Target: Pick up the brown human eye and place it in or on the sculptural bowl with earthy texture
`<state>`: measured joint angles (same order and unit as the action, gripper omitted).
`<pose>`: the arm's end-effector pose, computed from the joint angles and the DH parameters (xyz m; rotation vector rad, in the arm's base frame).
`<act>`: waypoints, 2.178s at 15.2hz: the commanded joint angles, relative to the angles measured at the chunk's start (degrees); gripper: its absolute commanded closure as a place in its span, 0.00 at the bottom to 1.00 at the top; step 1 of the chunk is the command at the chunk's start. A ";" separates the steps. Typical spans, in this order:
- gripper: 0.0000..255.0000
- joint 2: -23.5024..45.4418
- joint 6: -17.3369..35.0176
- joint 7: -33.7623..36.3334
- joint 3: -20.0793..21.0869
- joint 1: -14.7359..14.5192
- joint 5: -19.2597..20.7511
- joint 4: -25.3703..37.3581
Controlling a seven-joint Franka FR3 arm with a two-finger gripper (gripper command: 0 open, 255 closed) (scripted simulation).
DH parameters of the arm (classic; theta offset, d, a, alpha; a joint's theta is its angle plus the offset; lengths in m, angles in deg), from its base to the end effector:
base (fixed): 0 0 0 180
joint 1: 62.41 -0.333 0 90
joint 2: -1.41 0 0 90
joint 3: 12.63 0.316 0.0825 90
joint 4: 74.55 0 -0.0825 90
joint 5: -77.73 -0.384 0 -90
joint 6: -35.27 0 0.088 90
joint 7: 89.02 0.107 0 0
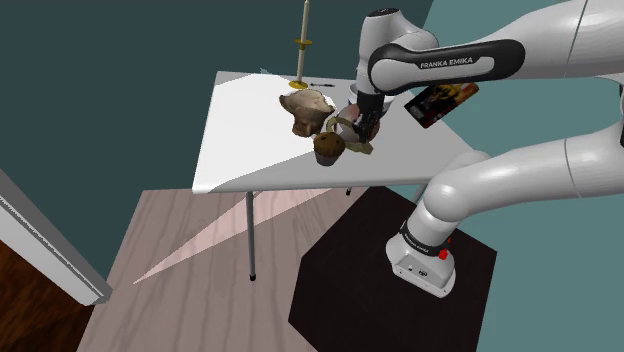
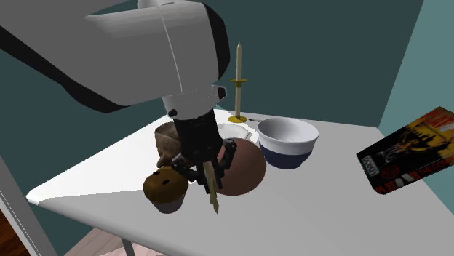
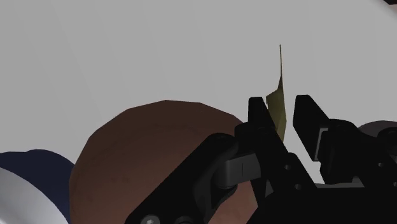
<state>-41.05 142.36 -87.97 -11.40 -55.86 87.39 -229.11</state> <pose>0.3105 -0.0420 0.4407 2.9673 -0.0901 -0.1409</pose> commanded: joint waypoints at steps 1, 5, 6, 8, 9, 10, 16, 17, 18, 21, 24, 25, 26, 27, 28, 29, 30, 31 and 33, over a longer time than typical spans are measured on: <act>1.00 0.01 0.02 0.00 -0.01 0.01 0.02 -0.02; 1.00 -0.35 -1.63 -0.26 0.02 -0.01 -0.09 1.30; 1.00 -0.51 -2.46 -0.39 0.03 -0.02 -0.14 1.97; 1.00 -0.77 -4.09 -0.65 0.06 -0.04 -0.24 3.36; 1.00 -0.88 -4.89 -0.77 0.08 -0.04 -0.28 4.06; 1.00 -0.97 -5.69 -0.90 0.09 -0.04 -0.32 4.78; 1.00 -1.19 -10.32 -1.63 0.19 -0.03 -0.52 9.24; 1.00 -1.18 -11.08 -1.74 0.21 -0.02 -0.55 10.02; 1.00 -1.15 -11.82 -1.86 0.23 -0.01 -0.57 10.80; 1.00 -0.99 -14.03 -2.21 0.29 0.02 -0.63 13.20; 1.00 -0.71 -16.20 -2.55 0.34 0.06 -0.68 15.67; 1.00 -0.60 -16.92 -2.66 0.36 0.07 -0.69 16.52; 1.00 -0.47 -17.63 -2.77 0.39 0.09 -0.70 17.37; 1.00 -0.33 -18.34 -2.89 0.41 0.11 -0.71 18.22; 1.00 -0.18 -19.05 -3.00 0.43 0.13 -0.72 19.09; 1.00 -0.02 -19.76 -3.11 0.45 0.14 -0.73 19.97; 1.00 0.15 -20.46 -3.22 0.47 0.17 -0.73 20.85; 1.00 0.34 -21.16 -3.33 0.49 0.19 -0.74 21.74; 1.00 0.74 -22.55 -3.55 0.54 0.23 -0.74 23.56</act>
<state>-40.57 120.41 -91.56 -11.01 -55.61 86.71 -206.53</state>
